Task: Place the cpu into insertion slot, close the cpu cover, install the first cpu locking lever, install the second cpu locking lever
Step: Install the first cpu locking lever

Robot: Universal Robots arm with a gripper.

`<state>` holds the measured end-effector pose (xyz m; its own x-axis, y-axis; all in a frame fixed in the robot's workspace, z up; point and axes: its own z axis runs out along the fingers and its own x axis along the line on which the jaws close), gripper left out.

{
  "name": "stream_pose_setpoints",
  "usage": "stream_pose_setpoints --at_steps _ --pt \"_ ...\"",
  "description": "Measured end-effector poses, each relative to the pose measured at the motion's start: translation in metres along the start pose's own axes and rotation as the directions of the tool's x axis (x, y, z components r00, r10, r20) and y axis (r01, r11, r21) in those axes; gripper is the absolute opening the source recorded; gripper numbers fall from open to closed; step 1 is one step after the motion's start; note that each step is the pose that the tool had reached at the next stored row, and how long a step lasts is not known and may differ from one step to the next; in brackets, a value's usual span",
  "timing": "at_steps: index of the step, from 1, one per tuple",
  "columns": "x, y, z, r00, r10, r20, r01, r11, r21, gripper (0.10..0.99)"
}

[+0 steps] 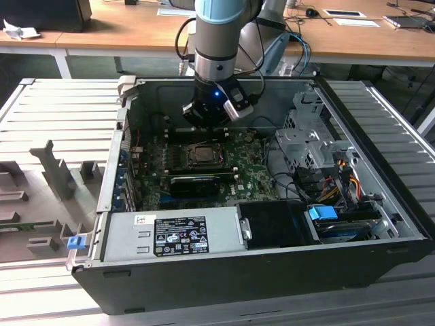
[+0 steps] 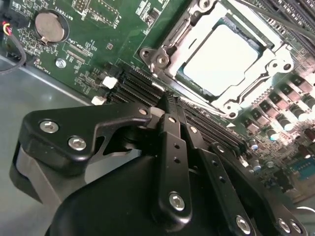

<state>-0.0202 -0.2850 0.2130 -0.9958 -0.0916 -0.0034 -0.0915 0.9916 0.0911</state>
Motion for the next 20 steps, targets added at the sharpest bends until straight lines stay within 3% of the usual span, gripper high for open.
stream_pose_setpoints --at_steps 11,15,20 --pt "-0.0051 -0.0022 0.0091 0.9999 0.001 -0.0130 -0.001 1.0000 -0.001 0.106" --pt "-0.0051 -0.0023 0.0097 0.9998 0.001 -0.0187 -0.001 1.0000 0.000 0.106" --pt "-0.0066 -0.0022 0.0080 0.9998 0.001 -0.0187 -0.001 1.0000 0.000 0.106"
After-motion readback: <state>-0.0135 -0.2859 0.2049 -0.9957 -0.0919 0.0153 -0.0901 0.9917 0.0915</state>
